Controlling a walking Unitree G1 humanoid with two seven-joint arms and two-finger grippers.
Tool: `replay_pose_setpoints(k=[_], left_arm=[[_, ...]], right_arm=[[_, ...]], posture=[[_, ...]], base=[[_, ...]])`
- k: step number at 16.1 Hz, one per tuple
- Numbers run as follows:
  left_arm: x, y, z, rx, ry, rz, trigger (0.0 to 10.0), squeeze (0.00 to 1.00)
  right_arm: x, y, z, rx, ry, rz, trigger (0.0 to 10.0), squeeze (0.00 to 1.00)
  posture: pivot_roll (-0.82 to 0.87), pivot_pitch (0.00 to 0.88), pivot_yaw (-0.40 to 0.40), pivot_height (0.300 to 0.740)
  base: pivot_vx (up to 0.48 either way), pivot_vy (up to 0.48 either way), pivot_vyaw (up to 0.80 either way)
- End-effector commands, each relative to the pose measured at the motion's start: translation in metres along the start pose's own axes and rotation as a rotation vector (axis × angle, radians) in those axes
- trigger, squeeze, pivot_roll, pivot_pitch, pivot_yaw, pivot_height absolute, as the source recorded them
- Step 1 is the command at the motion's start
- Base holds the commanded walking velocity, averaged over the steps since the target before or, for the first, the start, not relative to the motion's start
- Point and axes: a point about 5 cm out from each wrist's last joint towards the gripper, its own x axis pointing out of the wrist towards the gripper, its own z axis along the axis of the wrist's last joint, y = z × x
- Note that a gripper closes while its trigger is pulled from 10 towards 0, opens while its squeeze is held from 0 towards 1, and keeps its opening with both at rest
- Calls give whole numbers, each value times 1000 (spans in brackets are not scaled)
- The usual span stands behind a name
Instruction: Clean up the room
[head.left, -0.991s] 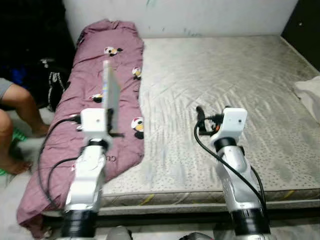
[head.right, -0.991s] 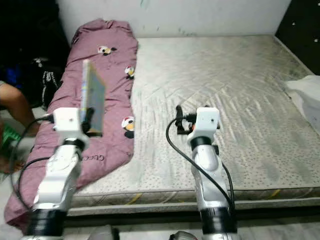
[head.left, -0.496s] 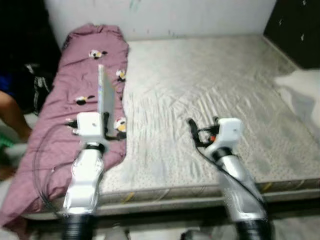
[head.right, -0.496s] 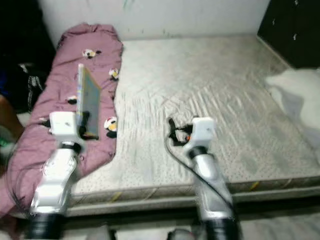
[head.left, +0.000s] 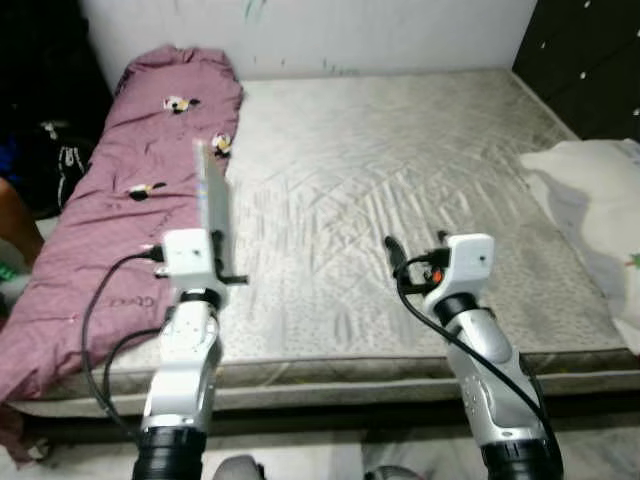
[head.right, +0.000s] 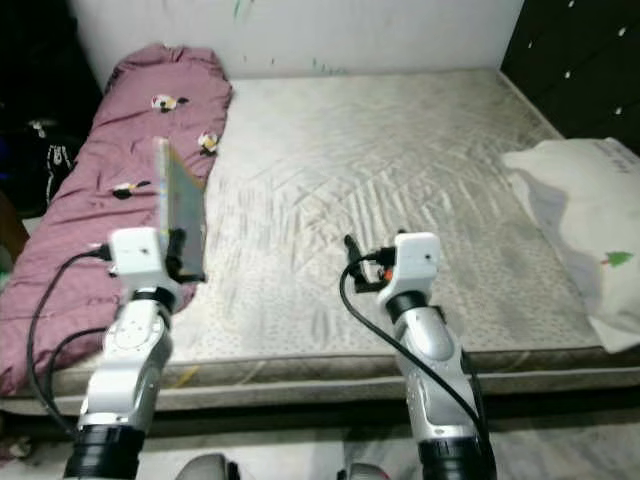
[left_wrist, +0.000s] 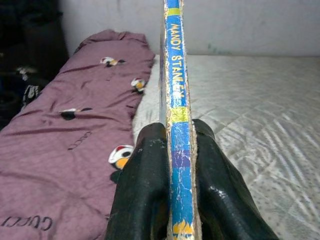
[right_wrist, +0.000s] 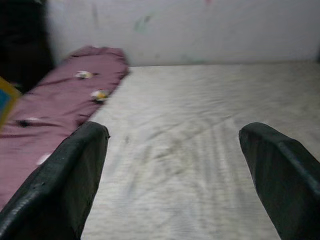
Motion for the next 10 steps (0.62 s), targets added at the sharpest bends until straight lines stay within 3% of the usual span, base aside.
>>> replay_pose_setpoints(k=[1, 3, 7, 10], left_arm=[[3, 12, 9, 26, -47, 66, 10000, 0], [1, 14, 12, 110, -121, -19, 10000, 0], [1, 23, 15, 187, -128, 118, 10000, 0], [-1, 15, 11, 103, -104, 40, 10000, 0]], right_arm=[[5, 4, 3, -76, -27, -25, 10000, 0], [5, -2, 2, -100, -50, -104, 10000, 0], [2, -11, 4, -24, -44, -159, 10000, 0], [3, -8, 4, -92, -59, -195, 10000, 0]], posture=[[-29, 0, 22, 740], [-25, 0, 20, 740], [-18, 0, 16, 740], [-18, 0, 23, 740]], base=[[0, 0, 0], [0, 0, 0], [0, 0, 0], [0, 0, 0]])
